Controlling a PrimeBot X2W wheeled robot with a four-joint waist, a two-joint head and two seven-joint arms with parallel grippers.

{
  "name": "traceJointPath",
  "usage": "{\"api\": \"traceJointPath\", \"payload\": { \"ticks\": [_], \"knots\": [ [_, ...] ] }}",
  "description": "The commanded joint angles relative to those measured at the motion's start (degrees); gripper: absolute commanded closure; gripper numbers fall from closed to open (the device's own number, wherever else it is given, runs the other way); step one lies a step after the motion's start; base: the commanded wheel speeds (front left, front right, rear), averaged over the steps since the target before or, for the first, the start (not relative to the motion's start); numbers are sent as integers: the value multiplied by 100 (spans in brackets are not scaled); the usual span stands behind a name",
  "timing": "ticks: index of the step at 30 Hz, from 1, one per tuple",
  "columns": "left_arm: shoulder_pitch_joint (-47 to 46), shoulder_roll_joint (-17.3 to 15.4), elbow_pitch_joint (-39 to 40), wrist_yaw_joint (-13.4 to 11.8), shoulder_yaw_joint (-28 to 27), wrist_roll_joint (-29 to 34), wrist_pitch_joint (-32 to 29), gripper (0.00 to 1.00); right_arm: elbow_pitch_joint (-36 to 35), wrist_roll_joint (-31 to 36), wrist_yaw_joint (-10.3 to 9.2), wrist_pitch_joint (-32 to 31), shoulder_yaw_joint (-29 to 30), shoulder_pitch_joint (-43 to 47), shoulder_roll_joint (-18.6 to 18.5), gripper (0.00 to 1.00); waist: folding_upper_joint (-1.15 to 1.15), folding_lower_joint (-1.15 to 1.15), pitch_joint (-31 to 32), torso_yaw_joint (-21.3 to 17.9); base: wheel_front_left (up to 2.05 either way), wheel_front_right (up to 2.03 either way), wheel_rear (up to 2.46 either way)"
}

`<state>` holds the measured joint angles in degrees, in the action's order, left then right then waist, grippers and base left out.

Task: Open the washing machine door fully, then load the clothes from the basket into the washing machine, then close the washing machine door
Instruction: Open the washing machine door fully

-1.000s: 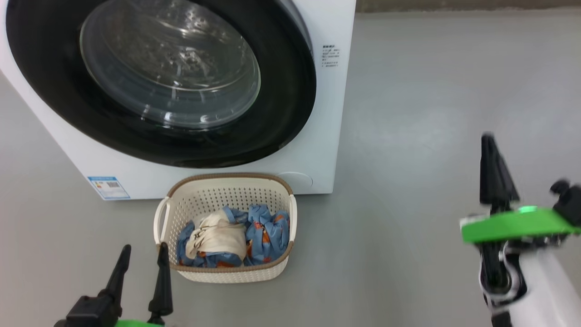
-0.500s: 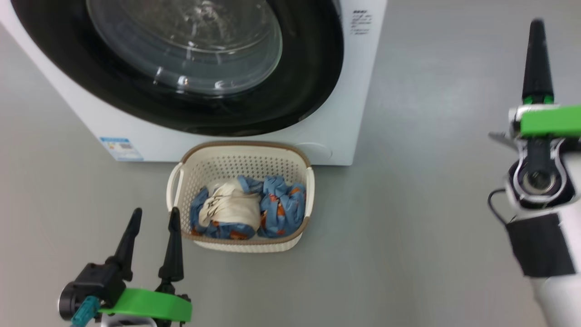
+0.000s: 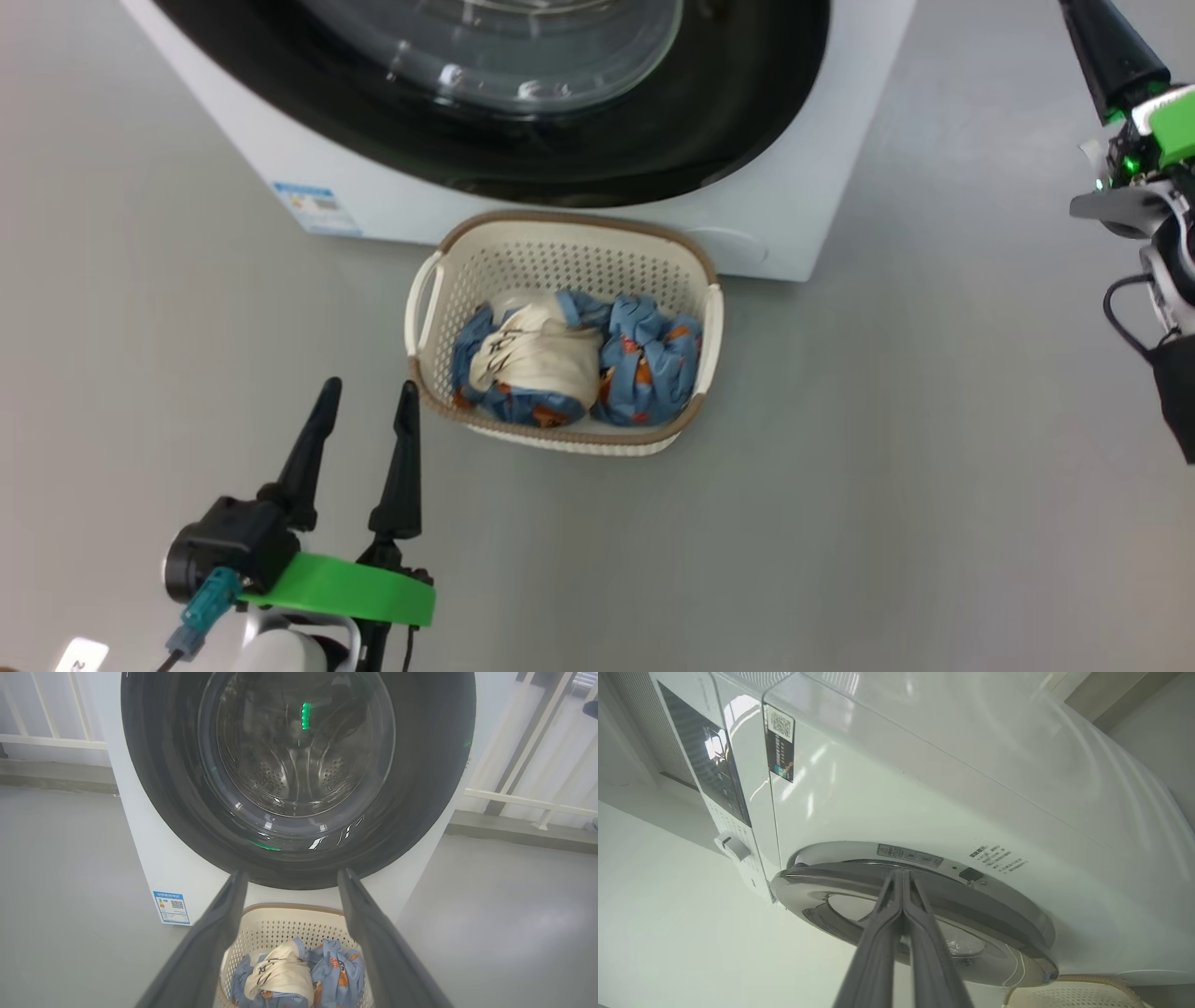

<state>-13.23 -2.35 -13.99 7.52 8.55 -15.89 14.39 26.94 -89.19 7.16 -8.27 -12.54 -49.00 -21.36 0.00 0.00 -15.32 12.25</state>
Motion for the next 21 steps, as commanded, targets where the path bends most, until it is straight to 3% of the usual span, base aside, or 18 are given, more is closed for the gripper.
{"api": "traceJointPath", "payload": {
  "ticks": [1, 9, 21],
  "knots": [
    [-192, -56, 170, -3, -128, -103, 61, 0, -99, -115, 33, -212, -65, -206, -40, 100, 0, 0, -233, 214, 0, 0, 0],
    [-365, -54, 234, -3, 40, -289, 61, 0, 51, -377, 33, -1150, -144, -798, -22, 100, 0, 0, -612, 359, 0, 0, 0],
    [-714, -54, 346, -23, 266, -500, 61, 0, 451, -453, 33, -1918, 19, -1767, -12, 100, 0, 0, -1234, 639, 0, 0, 0]
  ]
}}
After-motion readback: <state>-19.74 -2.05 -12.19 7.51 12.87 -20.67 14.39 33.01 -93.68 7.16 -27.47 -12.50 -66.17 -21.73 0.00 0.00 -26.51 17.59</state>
